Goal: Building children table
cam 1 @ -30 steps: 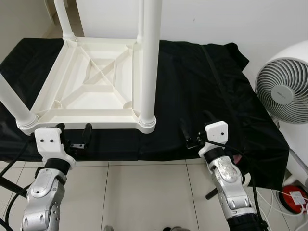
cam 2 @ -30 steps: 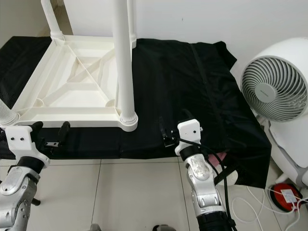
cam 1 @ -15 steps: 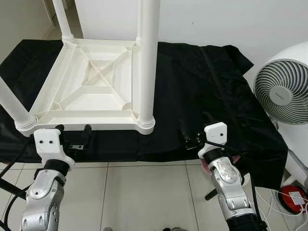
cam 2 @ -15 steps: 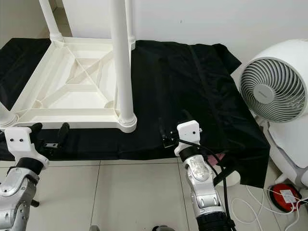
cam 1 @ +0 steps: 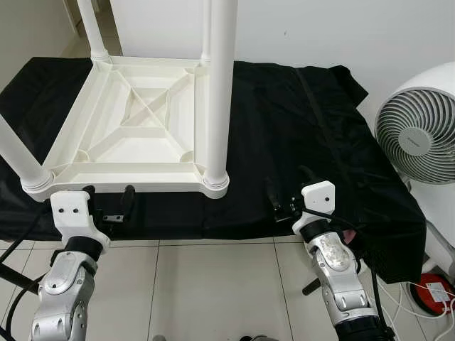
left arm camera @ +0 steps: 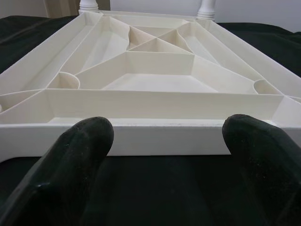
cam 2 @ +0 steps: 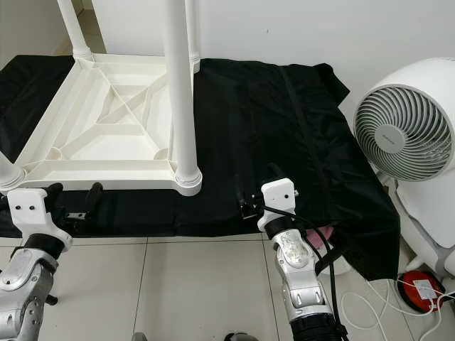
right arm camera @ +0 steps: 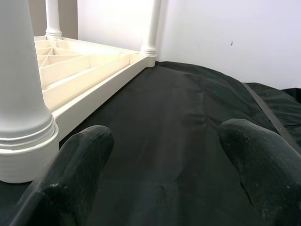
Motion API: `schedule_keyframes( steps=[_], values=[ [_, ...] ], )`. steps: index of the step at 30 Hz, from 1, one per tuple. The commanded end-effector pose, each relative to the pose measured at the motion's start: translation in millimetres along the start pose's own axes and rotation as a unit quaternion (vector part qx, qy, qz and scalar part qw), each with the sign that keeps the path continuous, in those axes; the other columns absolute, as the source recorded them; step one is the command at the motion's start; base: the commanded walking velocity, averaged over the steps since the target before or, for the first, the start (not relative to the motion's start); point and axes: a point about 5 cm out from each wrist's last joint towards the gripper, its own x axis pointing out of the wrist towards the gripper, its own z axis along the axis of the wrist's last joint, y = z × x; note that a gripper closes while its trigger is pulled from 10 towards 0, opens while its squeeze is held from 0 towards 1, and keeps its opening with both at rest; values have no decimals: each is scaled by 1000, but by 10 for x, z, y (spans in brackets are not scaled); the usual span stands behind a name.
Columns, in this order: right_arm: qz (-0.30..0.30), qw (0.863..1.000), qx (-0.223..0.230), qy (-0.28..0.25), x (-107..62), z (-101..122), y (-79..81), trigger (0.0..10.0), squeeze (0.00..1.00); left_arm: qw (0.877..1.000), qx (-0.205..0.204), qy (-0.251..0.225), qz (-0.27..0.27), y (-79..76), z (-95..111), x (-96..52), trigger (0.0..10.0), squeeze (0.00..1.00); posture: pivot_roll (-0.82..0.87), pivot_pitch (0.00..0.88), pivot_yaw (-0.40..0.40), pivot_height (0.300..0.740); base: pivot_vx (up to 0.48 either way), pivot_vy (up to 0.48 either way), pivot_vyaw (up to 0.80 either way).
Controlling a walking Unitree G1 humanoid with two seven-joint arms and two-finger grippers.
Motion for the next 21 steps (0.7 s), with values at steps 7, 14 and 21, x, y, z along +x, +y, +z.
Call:
schedule_keyframes(
  steps=[7, 14, 21],
  values=[
    [-1, 1000, 0, 11, -26, -44, 16, 10000, 0, 1000, 2, 11, 5, 25, -21, -16, 10000, 0, -26, 109, -1, 740, 0, 0, 0],
    [-2, 1000, -1, 11, -23, -42, 12, 10000, 0, 1000, 1, 12, 6, 23, -23, -8, 10000, 0, -28, 108, -1, 740, 0, 72, 0],
    [-2, 1000, -1, 12, -27, -46, 11, 10000, 0, 1000, 0, 13, 6, 21, -29, -8, 10000, 0, -29, 106, -2, 740, 0, 356, 0]
  ],
)
